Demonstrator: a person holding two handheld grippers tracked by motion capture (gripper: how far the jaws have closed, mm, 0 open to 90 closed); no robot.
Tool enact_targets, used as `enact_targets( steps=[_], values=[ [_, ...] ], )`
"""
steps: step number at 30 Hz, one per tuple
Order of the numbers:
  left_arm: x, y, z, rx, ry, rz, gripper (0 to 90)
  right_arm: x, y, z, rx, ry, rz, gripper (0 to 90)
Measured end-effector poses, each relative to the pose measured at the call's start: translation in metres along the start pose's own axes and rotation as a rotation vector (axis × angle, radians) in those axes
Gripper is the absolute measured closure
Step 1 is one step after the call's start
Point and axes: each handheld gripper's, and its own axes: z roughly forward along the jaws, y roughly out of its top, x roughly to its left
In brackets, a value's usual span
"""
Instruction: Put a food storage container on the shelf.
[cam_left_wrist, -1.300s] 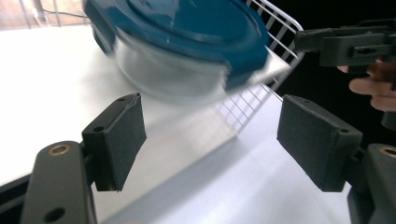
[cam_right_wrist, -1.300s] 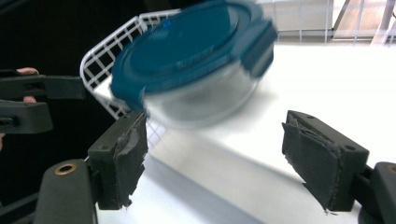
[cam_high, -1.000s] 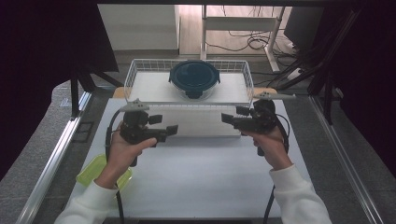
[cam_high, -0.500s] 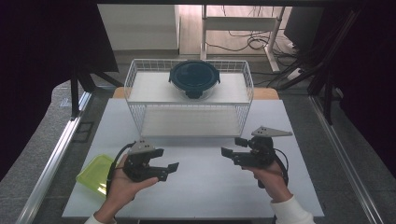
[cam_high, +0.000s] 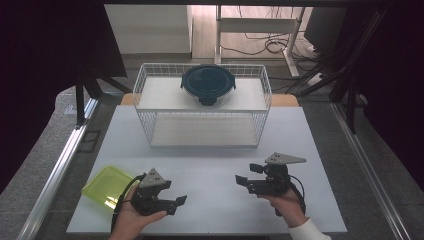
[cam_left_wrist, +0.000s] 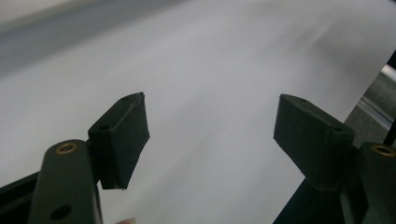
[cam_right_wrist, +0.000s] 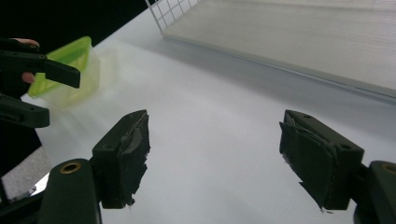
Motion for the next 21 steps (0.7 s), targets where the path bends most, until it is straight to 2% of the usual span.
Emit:
enact_targets(
  steps=[4,7,9,12,17,21],
  values=[
    [0.000,-0.005,0.001,0.008,0.004,-0.003,25.5,0.001,-0.003,-0.001,-0.012,0.001,-0.005,24.0],
    [-0.002,-0.008,0.003,0.018,0.014,0.001,25.5,0.002,-0.007,-0.004,-0.018,0.041,0.029,24.2],
    [-0.002,-0.009,0.004,0.022,0.016,0.001,25.5,0.002,-0.008,-0.005,-0.018,0.046,0.029,24.3],
    [-0.002,-0.009,0.003,0.020,0.017,0.002,25.2,0.004,-0.009,-0.007,-0.016,0.042,0.022,24.3],
    [-0.001,-0.007,0.005,0.021,0.009,0.003,25.3,0.002,-0.013,-0.010,-0.012,0.027,0.038,24.2],
    [-0.001,-0.006,0.004,0.013,0.014,0.008,24.2,0.002,-0.013,-0.013,-0.022,0.045,0.055,24.1]
  ],
)
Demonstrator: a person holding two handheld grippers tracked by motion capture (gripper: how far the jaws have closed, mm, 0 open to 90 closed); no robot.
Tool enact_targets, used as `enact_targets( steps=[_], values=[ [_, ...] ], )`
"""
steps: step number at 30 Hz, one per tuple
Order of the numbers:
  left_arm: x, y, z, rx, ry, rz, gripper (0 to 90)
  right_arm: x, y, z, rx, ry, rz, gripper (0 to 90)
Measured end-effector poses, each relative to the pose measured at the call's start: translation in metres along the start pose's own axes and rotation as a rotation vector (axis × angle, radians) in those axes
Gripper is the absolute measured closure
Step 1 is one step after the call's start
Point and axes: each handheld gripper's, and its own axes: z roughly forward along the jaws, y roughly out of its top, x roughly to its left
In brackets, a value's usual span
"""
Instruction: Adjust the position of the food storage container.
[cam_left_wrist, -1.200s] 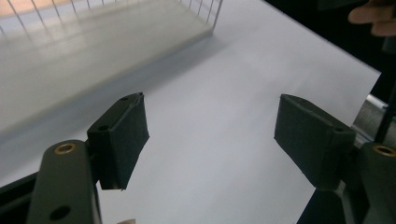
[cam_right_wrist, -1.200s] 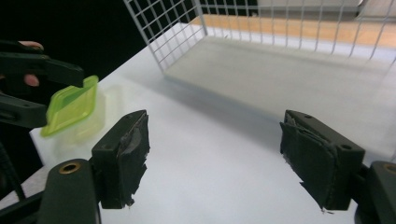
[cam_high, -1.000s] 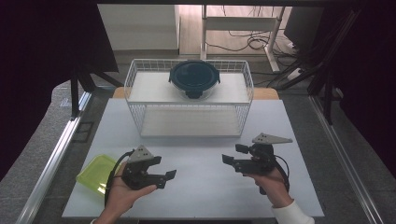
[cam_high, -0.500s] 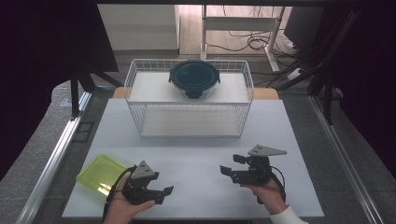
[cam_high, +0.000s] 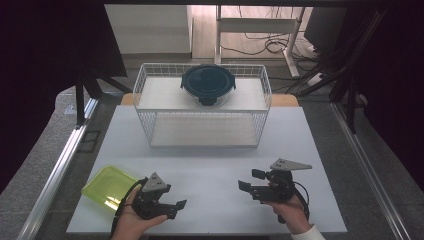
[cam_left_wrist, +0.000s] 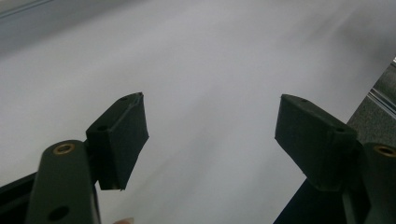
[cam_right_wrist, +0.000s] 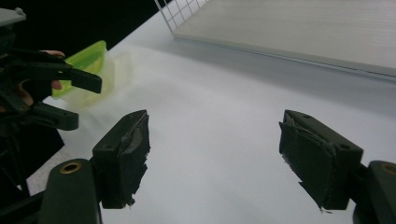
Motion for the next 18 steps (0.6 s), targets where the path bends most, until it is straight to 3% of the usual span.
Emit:
enact_targets(
  steps=[7,12,15,18],
  values=[
    [0.003,-0.002,-0.005,-0.010,0.005,-0.012,24.2,0.002,0.002,0.004,0.009,0.005,-0.010,24.0],
    [0.007,-0.002,-0.018,-0.032,0.025,-0.032,24.4,0.002,0.003,0.005,0.008,0.001,-0.010,24.1],
    [0.015,-0.003,-0.041,-0.071,0.052,-0.051,25.3,0.003,0.004,0.004,0.004,-0.003,-0.006,24.2],
    [0.029,-0.006,-0.058,-0.097,0.018,-0.100,25.7,0.005,0.004,0.005,0.007,-0.001,-0.005,24.0]
  ],
)
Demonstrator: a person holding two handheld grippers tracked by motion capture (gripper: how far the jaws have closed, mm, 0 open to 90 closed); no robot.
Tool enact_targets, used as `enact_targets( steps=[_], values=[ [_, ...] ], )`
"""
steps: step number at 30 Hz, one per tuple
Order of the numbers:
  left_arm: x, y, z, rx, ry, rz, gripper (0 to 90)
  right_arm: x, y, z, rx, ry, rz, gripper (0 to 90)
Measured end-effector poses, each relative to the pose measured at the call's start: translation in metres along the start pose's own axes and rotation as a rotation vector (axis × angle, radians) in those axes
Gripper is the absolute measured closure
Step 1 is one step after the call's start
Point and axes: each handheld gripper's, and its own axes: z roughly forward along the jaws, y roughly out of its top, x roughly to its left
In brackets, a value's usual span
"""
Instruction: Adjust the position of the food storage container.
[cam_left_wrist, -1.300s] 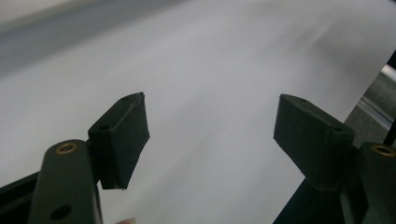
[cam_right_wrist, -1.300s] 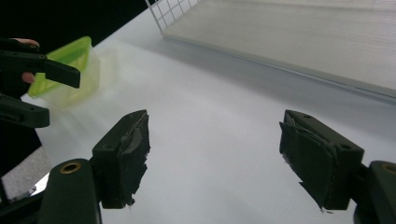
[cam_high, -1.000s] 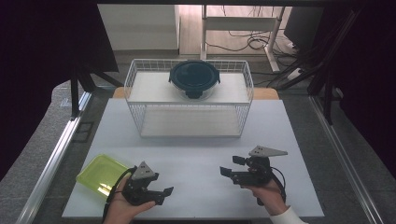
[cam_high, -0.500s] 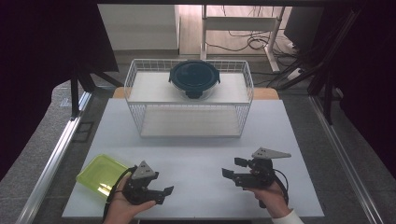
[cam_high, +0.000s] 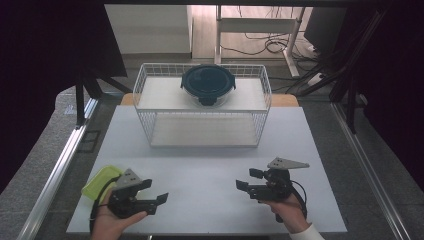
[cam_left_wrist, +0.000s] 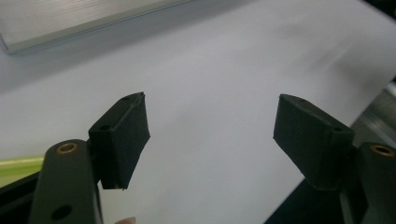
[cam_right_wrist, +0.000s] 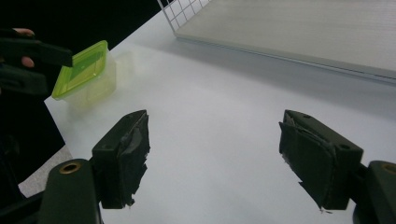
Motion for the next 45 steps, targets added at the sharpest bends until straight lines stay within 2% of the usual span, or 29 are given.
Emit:
enact_targets(
  steps=[1,2,3,5,7,8,9,10,12,13,14,15,16,17,18,19,22,26,30,34,45],
  values=[
    [0.000,0.000,0.000,0.000,0.000,0.000,26.0,0.000,0.000,0.000,0.000,0.000,0.000,24.0],
    [0.007,0.000,-0.010,-0.022,-0.008,-0.035,26.2,0.002,0.000,0.001,0.003,0.001,-0.001,24.0],
    [0.007,0.000,-0.010,-0.022,-0.008,-0.035,26.5,0.002,0.000,0.001,0.003,0.001,-0.001,24.0],
    [0.012,0.000,-0.027,-0.062,-0.029,-0.065,27.0,0.003,0.000,0.003,0.011,0.002,-0.008,24.0],
    [0.014,0.000,-0.032,-0.074,-0.031,-0.070,28.3,0.003,0.000,0.004,0.014,0.004,-0.007,24.0],
    [0.018,-0.001,-0.041,-0.090,-0.016,-0.077,29.8,0.003,0.000,0.006,0.022,0.003,-0.005,24.0],
    [0.018,-0.001,-0.041,-0.090,-0.016,-0.077,31.3,0.003,0.000,0.006,0.022,0.003,-0.005,24.0],
    [0.022,-0.003,-0.047,-0.095,0.009,-0.086,33.1,0.001,-0.001,0.008,0.027,0.001,-0.003,24.0],
    [0.027,-0.005,-0.051,-0.089,0.043,-0.091,37.6,0.000,-0.001,0.008,0.030,-0.001,-0.001,24.0],
    [0.027,-0.005,-0.051,-0.089,0.043,-0.091,40.0,0.000,-0.001,0.008,0.030,-0.001,-0.001,24.0],
    [0.031,-0.009,-0.051,-0.068,0.086,-0.093,42.3,-0.001,-0.001,0.008,0.032,-0.003,0.001,24.0],
    [0.031,-0.009,-0.051,-0.068,0.086,-0.093,46.0,-0.001,-0.002,0.008,0.031,-0.002,0.003,24.0],
    [0.034,-0.012,-0.050,-0.038,0.127,-0.093,49.7,-0.001,-0.002,0.008,0.031,-0.003,0.005,24.0],
    [0.034,-0.012,-0.050,-0.038,0.127,-0.093,52.9,-0.001,-0.002,0.008,0.031,-0.003,0.005,24.0],
    [0.036,-0.015,-0.050,-0.013,0.146,-0.092,56.0,-0.001,-0.002,0.008,0.030,-0.005,0.007,24.0],
    [0.036,-0.015,-0.050,-0.013,0.146,-0.092,58.8,-0.001,-0.002,0.008,0.030,-0.005,0.007,24.0],
    [0.037,-0.020,-0.050,0.030,0.168,-0.086,69.4,-0.002,-0.002,0.008,0.033,-0.007,0.008,24.0],
    [0.037,-0.024,-0.050,0.058,0.165,-0.083,81.2,-0.002,-0.001,0.012,0.037,-0.002,0.010,24.1],
    [0.038,-0.029,-0.050,0.086,0.182,-0.080,85.0,-0.002,0.001,0.016,0.042,0.005,0.002,24.1],
    [0.041,-0.038,-0.053,0.104,0.193,-0.116,87.7,0.001,0.006,0.023,0.047,0.028,-0.009,24.2],
    [0.039,-0.062,-0.060,0.146,0.251,-0.165,89.1,0.010,0.017,0.040,0.057,0.079,-0.040,24.3]
  ],
)
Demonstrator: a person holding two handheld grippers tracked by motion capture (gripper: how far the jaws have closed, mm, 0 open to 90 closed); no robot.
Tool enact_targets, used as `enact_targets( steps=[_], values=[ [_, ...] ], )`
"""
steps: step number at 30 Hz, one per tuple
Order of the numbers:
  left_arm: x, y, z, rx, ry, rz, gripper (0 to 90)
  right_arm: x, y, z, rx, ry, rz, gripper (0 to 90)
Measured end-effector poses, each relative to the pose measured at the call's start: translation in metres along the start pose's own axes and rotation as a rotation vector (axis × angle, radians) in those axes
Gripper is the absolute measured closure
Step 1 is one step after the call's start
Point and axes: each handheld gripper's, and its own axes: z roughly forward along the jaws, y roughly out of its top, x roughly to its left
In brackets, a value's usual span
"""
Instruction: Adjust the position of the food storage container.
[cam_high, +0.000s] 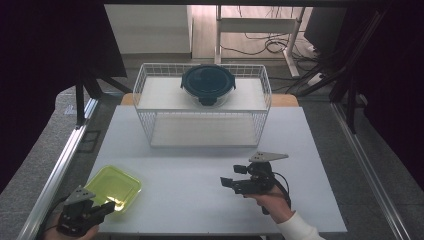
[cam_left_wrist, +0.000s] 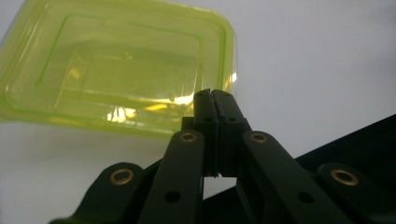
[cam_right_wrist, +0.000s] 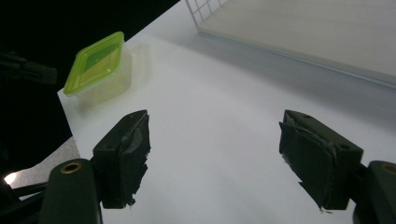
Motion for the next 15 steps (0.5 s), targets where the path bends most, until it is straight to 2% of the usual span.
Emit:
enact_targets(
  steps=[4,7,11,15],
  values=[
    [0.003,-0.006,-0.001,0.022,0.027,-0.016,89.5,0.003,0.005,0.007,0.003,0.019,-0.025,24.3],
    [0.010,-0.013,0.004,0.076,0.044,-0.045,89.6,0.004,0.007,0.011,0.010,0.029,-0.026,24.2],
    [0.013,-0.018,0.006,0.110,0.065,-0.059,89.7,0.004,0.008,0.013,0.012,0.032,-0.026,24.2],
    [0.014,-0.019,0.013,0.144,0.073,-0.054,89.7,0.004,0.007,0.012,0.011,0.031,-0.027,24.2]
  ],
)
